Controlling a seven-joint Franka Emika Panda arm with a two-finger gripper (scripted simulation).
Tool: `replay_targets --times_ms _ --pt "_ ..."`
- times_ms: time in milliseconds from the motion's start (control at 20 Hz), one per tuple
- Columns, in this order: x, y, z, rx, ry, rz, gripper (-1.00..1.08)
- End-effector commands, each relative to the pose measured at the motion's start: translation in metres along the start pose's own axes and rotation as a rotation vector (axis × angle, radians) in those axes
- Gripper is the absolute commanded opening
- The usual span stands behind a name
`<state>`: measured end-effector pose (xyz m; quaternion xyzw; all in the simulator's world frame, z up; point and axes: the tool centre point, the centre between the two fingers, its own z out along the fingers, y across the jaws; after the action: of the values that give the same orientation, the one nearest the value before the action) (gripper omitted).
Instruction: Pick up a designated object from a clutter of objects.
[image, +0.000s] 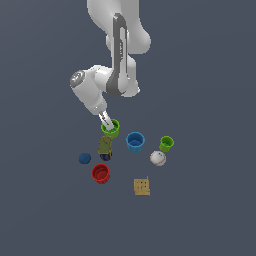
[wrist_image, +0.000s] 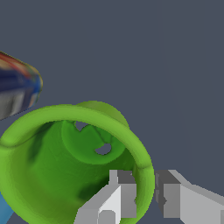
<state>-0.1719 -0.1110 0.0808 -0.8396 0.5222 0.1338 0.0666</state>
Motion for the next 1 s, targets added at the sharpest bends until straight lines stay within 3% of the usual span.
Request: replay_targets --times_ms 0,400,950 --pt "0.0 -0.001 -0.008 0.001 0.001 0.0 -1.0" --pt "-0.002 -0.003 -0.052 -0.002 0.003 0.001 -1.0" --pt "-0.006 -0.009 -0.151 -0.005 0.006 0.004 -1.0"
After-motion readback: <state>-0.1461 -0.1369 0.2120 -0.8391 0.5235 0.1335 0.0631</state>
